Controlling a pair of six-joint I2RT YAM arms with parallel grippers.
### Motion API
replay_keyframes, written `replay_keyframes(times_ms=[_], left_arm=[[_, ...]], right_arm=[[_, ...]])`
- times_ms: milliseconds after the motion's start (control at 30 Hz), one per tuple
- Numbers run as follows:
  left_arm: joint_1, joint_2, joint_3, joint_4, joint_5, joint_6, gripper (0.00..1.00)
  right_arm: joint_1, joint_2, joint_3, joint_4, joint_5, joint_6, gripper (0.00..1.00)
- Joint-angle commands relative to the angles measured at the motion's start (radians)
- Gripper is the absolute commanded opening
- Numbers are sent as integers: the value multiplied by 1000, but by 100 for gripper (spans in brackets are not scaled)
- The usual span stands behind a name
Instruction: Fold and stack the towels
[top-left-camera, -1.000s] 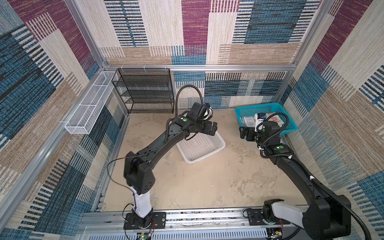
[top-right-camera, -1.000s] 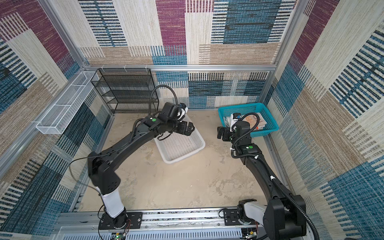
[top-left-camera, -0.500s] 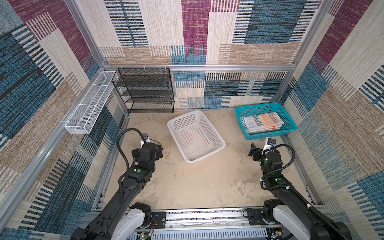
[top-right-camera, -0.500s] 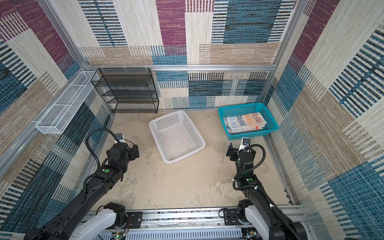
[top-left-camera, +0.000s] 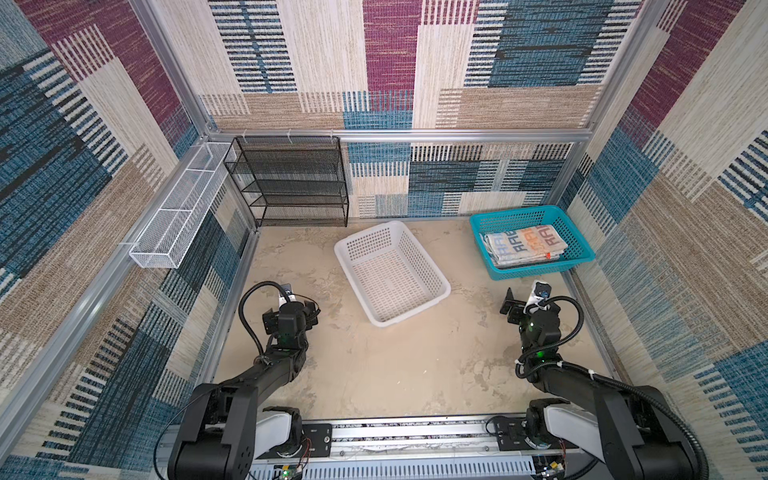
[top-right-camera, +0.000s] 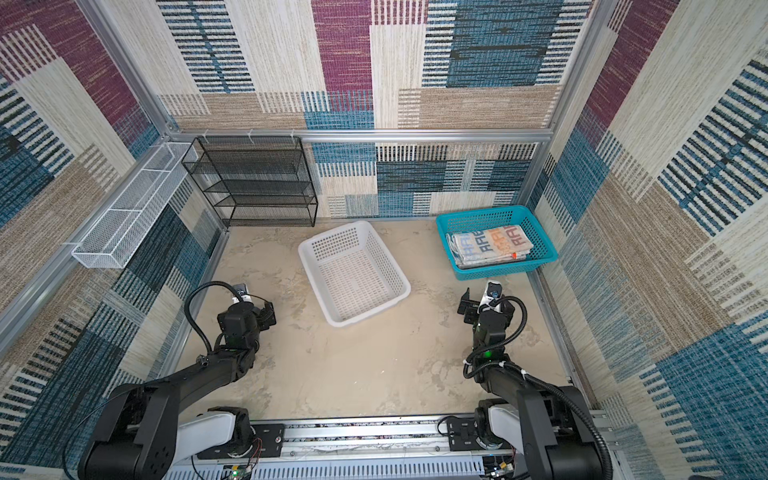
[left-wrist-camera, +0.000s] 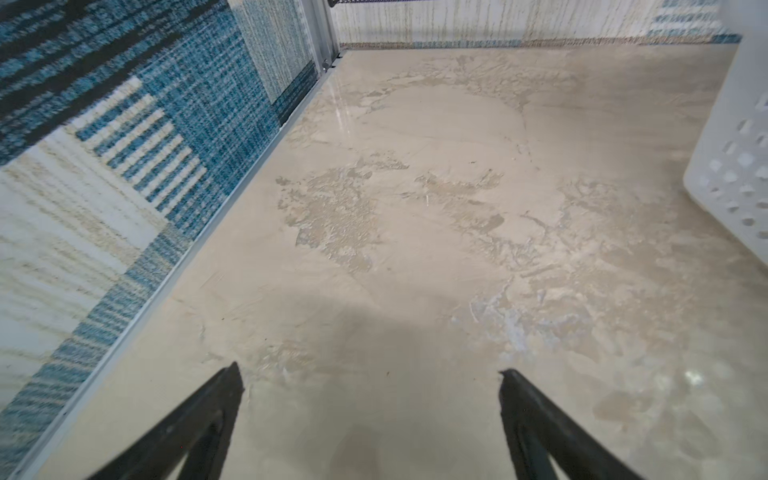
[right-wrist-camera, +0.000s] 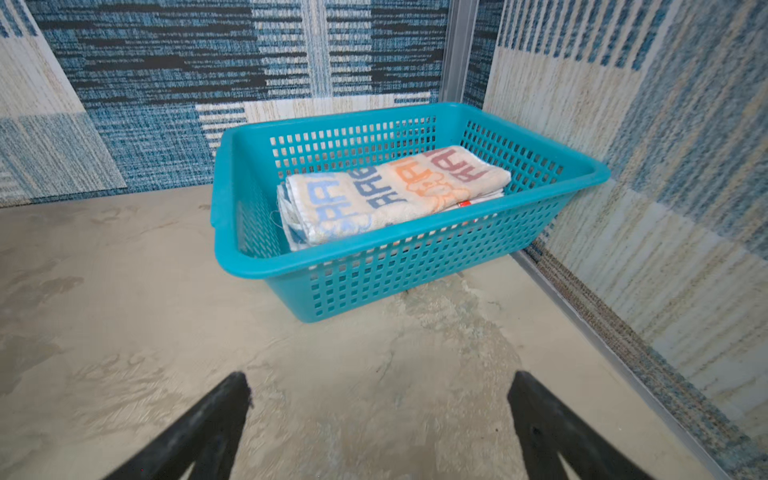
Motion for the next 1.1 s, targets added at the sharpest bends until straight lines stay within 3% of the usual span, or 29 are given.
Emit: replay_keyframes(times_ms=[0, 67, 200, 300, 367, 433, 500, 667, 733, 767, 833, 900, 1067], left_arm=[[37, 51, 16, 214, 129, 21, 99], [70, 77, 10, 232, 170, 14, 99], [122, 279, 9, 459, 287, 9, 99], [127, 254, 77, 284, 347, 24, 99], [127, 289, 70, 358, 347, 30, 99], [127, 272, 100, 268, 349, 23, 99], [126, 287, 104, 287, 354, 32, 99], [126, 286, 106, 282, 354, 29, 99], [126, 286, 107, 281, 355, 31, 99], [126, 285, 106, 283, 355, 30, 99], [126, 285, 108, 279, 363, 33, 99], [126, 292, 126, 258, 409, 52, 99], [99, 293, 142, 224, 392, 80, 99]], right_arm=[[-28, 12, -17, 170, -44, -16, 99], [-45, 26, -35, 236, -67, -12, 99], [-68, 107, -20, 335, -182, -40, 99], [-69, 137, 28, 275, -221, -61, 99], [-69, 135, 27, 269, -244, -55, 99], [-72, 134, -5, 340, -300, -9, 99], [-72, 170, 29, 327, -344, -29, 99], [-75, 415, -17, 683, -387, -15, 99], [-75, 360, 16, 522, -381, -17, 99], [-76, 399, 16, 590, -370, -11, 99], [-75, 371, 68, 429, -314, 11, 99], [-64, 383, 69, 448, -325, -7, 99], [-64, 381, 102, 394, -393, -34, 99]])
